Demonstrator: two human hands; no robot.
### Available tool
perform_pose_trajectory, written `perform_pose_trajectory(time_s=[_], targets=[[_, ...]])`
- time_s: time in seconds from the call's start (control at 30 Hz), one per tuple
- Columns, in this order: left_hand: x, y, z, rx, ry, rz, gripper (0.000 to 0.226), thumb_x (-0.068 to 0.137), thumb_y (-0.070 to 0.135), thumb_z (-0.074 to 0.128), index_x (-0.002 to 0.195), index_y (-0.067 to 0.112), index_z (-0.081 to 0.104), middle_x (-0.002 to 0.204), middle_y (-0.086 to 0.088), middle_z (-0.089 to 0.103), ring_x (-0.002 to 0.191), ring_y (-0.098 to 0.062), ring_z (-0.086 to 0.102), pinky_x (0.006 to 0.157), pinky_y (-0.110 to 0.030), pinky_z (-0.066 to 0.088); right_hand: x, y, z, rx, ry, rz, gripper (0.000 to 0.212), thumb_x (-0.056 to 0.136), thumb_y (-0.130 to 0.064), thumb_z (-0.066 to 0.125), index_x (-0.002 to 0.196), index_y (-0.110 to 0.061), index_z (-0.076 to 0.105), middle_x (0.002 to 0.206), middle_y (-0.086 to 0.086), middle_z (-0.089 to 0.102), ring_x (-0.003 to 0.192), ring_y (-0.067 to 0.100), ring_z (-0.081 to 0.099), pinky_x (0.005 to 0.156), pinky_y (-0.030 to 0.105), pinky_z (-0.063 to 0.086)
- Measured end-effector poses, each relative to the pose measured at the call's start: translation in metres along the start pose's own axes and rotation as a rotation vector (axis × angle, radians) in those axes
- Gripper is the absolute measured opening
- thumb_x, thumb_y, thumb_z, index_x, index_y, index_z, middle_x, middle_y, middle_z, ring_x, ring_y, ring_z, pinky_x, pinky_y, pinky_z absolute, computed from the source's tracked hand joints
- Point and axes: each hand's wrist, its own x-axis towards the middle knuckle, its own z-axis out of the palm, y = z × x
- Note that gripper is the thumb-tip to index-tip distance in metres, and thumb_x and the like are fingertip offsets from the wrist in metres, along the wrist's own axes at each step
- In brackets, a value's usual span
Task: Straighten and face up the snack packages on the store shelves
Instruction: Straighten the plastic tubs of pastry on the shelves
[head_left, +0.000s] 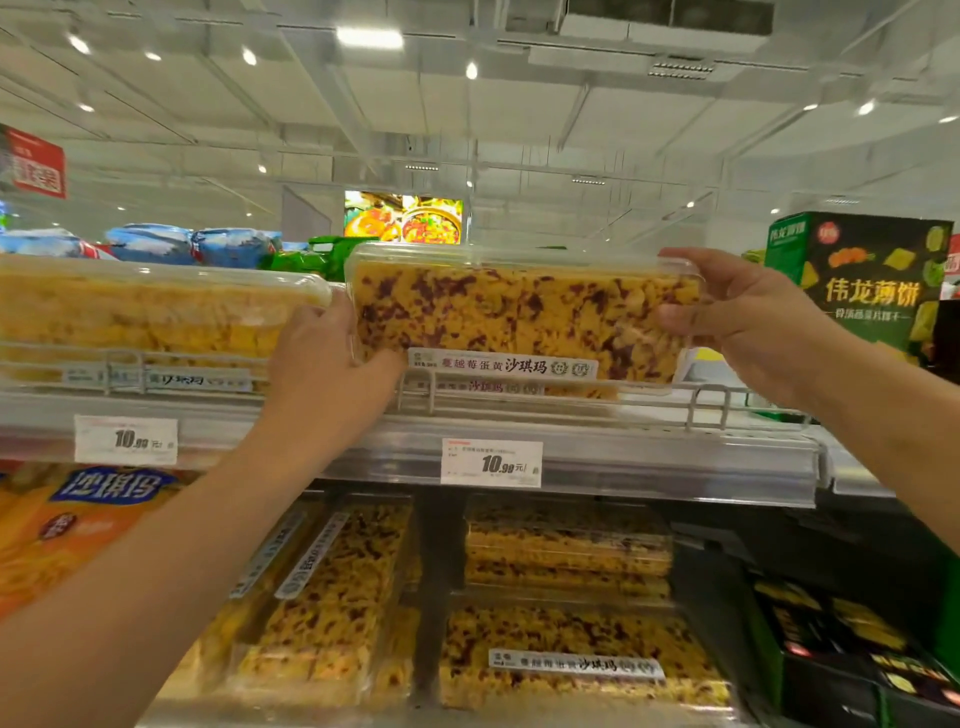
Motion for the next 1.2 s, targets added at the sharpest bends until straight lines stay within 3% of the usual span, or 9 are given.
perform_pose_trajectory(time_s=[0.13,0.23,0.3,0.5,0.7,0.83,0.97,1.07,1.2], targets=[[-0.009,-0.007,-0.002,0.13,0.004,0.02,0.022,0.082,0.028,0.061,0.094,0.013,0.051,0.098,-0.013,0.049,0.101,-0.033,0.045,0.088,-0.047,0.041,-0.006,0.008,0.005,-0.018,-0.022,0.048,0.06,0.062,-0.003,0.072,0.118,-0.021,0.065,0.12,0.007,0.067,0.103,0.026,0.068,0.076,0.034,0.061],[-0.013,-0.01,-0.001,0.221,0.011,-0.011,0.044,0.086,0.035,0.057,0.122,0.012,0.052,0.109,-0.012,0.048,0.113,-0.034,0.042,0.099,-0.048,0.035,-0.007,0.008,0.006,-0.119,-0.06,0.065,0.057,0.071,0.003,0.071,0.123,-0.016,0.062,0.113,0.008,0.07,0.092,0.019,0.072,0.066,0.024,0.059],[-0.016,-0.013,0.002,0.262,0.019,-0.025,0.062,0.088,0.038,0.055,0.143,0.012,0.04,0.123,-0.012,0.044,0.123,-0.033,0.036,0.105,-0.048,0.028,-0.007,0.008,0.008,-0.191,-0.061,0.07,0.051,0.074,-0.001,0.073,0.12,-0.021,0.064,0.107,0.005,0.073,0.089,0.014,0.072,0.066,0.021,0.058],[-0.028,-0.03,0.014,0.117,0.128,0.153,0.072,0.091,0.038,0.053,0.151,0.012,0.024,0.134,-0.01,0.032,0.125,-0.022,0.023,0.107,-0.035,0.023,-0.009,0.009,0.01,-0.277,-0.054,0.059,0.044,0.074,-0.01,0.077,0.11,-0.034,0.07,0.103,0.0,0.073,0.089,0.012,0.072,0.069,0.02,0.058],[-0.034,-0.046,0.018,0.079,0.191,0.325,0.062,0.086,0.034,0.054,0.144,0.017,0.039,0.14,-0.009,0.028,0.13,-0.026,0.024,0.107,-0.043,0.022,-0.01,0.008,0.015,-0.356,-0.071,0.067,0.042,0.067,-0.03,0.078,0.101,-0.05,0.063,0.09,-0.005,0.075,0.086,0.009,0.072,0.08,0.032,0.054],[-0.035,-0.047,0.022,0.103,0.186,0.338,0.058,0.089,0.037,0.053,0.143,0.017,0.043,0.142,-0.009,0.031,0.133,-0.026,0.027,0.109,-0.04,0.015,-0.012,0.008,0.019,-0.403,-0.082,0.072,0.046,0.064,-0.039,0.075,0.103,-0.055,0.056,0.09,-0.01,0.075,0.084,0.005,0.072,0.08,0.032,0.054],[-0.037,-0.047,0.026,0.136,0.163,0.325,0.055,0.089,0.041,0.05,0.139,0.016,0.049,0.141,-0.011,0.036,0.132,-0.029,0.03,0.109,-0.049,0.022,-0.013,0.008,0.019,-0.439,-0.069,0.09,0.056,0.064,-0.041,0.074,0.115,-0.054,0.053,0.092,-0.008,0.075,0.086,0.007,0.072,0.088,0.041,0.055],[-0.037,-0.049,0.029,0.179,0.158,0.314,0.055,0.089,0.045,0.046,0.135,0.015,0.053,0.139,-0.013,0.038,0.131,-0.031,0.031,0.108,-0.051,0.025,-0.016,0.007,0.022,-0.444,-0.065,0.082,0.05,0.064,-0.043,0.074,0.108,-0.057,0.055,0.091,-0.006,0.074,0.087,0.012,0.072,0.09,0.046,0.056],[-0.037,-0.051,0.03,0.207,0.166,0.316,0.053,0.089,0.047,0.043,0.131,0.017,0.056,0.138,-0.012,0.039,0.131,-0.031,0.031,0.107,-0.051,0.025,-0.017,0.009,0.024,-0.491,-0.026,0.084,0.063,0.072,-0.043,0.074,0.131,-0.045,0.051,0.097,0.003,0.072,0.096,0.027,0.07,0.086,0.053,0.056]])
